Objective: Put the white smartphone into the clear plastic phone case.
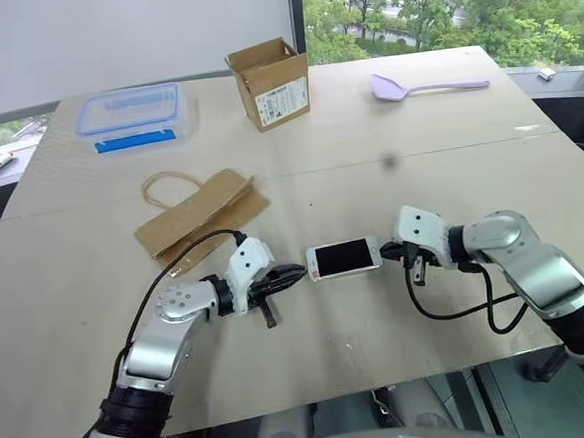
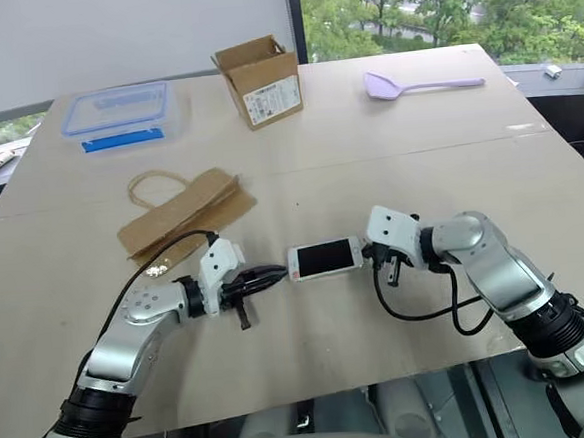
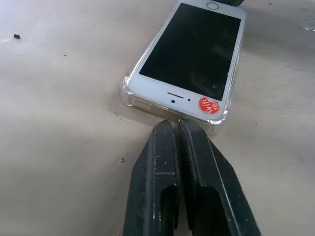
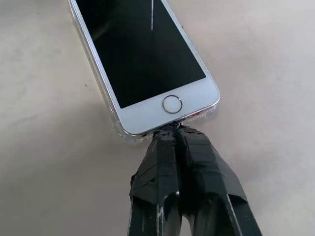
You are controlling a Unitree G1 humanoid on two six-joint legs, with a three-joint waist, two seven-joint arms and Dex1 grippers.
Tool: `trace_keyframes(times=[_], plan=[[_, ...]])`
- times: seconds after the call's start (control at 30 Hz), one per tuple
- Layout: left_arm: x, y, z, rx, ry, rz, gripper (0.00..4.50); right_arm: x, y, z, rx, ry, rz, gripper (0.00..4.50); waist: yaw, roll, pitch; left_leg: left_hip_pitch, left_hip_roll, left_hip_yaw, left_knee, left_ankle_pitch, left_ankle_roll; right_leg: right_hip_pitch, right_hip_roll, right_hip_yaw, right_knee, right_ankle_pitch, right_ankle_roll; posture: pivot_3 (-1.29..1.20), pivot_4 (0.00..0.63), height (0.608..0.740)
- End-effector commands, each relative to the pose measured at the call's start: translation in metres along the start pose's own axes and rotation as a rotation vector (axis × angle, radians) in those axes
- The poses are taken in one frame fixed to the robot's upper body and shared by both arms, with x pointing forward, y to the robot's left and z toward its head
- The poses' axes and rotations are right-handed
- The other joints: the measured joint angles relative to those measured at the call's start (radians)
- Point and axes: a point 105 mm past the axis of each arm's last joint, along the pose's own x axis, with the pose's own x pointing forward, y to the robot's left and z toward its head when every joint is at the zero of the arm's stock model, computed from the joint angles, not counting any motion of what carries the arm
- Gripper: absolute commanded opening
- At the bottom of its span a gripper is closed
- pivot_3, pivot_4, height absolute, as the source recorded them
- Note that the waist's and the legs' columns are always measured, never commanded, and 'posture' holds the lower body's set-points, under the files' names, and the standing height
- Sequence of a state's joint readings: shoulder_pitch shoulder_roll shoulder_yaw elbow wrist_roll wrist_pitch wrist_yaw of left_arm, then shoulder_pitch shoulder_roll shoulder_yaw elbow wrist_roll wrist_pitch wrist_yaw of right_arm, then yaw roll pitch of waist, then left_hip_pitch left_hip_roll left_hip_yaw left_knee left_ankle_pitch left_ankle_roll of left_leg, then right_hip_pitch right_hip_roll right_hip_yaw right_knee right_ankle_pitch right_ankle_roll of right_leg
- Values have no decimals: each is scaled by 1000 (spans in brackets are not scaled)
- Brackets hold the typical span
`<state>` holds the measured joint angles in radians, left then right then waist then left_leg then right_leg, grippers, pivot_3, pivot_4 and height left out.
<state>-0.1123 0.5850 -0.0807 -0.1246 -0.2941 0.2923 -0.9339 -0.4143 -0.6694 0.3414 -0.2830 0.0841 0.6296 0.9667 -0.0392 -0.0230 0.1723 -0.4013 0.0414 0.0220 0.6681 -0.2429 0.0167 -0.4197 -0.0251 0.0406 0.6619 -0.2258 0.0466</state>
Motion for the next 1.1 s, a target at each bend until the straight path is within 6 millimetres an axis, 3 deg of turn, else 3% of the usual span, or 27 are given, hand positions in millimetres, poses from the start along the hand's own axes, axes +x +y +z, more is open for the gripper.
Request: trace_keyframes(times=[0.03,0.27,0.47,0.67,0.83,0.97,1.1], plan=[[-10,8,29,-15,-102,11,198,-21,-9,2,31,-47,-53,0,3,0,0,0,0,0,0,0,0,0,0,0,0,0,0,0,150,740],[4,-9,48,-42,-149,-110,198,-36,-11,-3,91,-77,-115,0,15,0,1,-3,-2,0,0,0,0,0,-4,0,-3,0,0,0,150,740],[26,-10,36,-24,-87,-148,198,-32,-12,16,95,-162,-132,0,16,0,1,-2,-2,0,0,0,0,0,-2,0,-3,0,1,0,150,740],[32,-13,18,22,9,-186,198,-14,-20,27,69,-164,-146,0,14,0,1,-3,-2,0,0,0,0,0,-2,0,-3,0,0,0,150,740],[39,-12,17,19,-1,-173,198,4,-13,16,66,-76,-59,0,23,0,1,-3,-2,1,0,0,0,0,-2,0,-3,0,0,0,150,740],[37,-13,13,13,-16,-144,198,10,3,-12,80,72,52,0,26,0,0,-2,-2,0,0,0,0,1,-3,0,-4,0,0,0,150,740],[37,-16,4,7,-14,-125,198,16,0,-29,107,160,53,0,25,-2,-3,3,-2,0,0,0,0,6,-3,-1,-4,-1,1,0,150,740]])
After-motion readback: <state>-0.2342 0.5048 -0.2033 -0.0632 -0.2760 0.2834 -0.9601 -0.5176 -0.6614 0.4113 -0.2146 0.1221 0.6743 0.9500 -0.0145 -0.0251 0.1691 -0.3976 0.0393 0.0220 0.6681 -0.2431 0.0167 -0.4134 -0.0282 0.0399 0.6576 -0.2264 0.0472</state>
